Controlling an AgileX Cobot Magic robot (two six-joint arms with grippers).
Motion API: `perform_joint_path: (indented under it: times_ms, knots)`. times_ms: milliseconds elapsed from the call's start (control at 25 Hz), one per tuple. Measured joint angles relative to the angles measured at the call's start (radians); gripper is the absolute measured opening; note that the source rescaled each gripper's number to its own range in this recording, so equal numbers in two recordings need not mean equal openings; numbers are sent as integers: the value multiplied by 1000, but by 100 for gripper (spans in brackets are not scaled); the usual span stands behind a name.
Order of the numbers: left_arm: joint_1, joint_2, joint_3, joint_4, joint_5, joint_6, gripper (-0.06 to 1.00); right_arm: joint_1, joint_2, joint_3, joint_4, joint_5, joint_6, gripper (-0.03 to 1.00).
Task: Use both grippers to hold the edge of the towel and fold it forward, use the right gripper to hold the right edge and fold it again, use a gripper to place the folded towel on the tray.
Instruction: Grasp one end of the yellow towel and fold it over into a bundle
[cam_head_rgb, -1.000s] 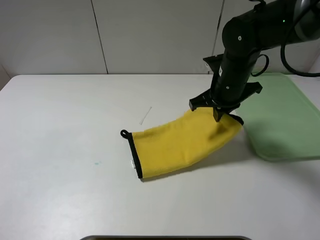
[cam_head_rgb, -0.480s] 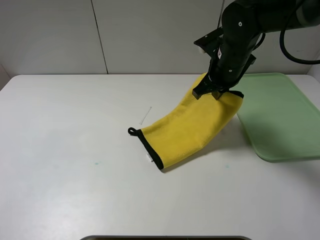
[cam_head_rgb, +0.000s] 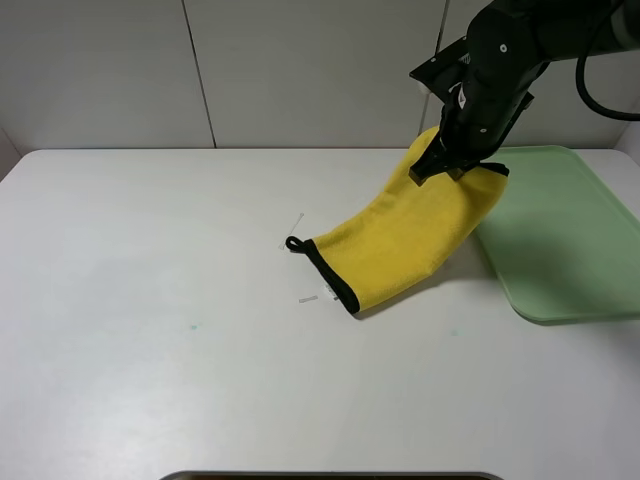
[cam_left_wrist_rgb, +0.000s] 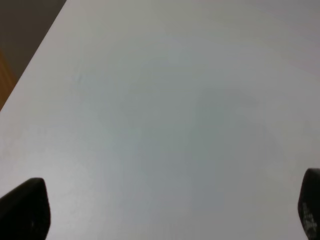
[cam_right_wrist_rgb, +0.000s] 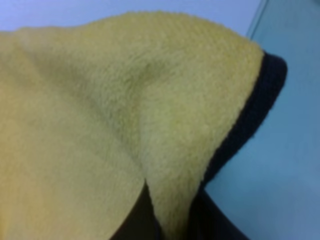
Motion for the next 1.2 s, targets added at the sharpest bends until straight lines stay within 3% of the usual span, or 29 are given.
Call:
perform_joint_path:
  times_ms: [720,1200]
  knots:
    - [0,0,0,0,0,0,100,176,0,0,146,16,4,5]
    - [0,0,0,0,0,0,100,237,64,0,248,15,4,5]
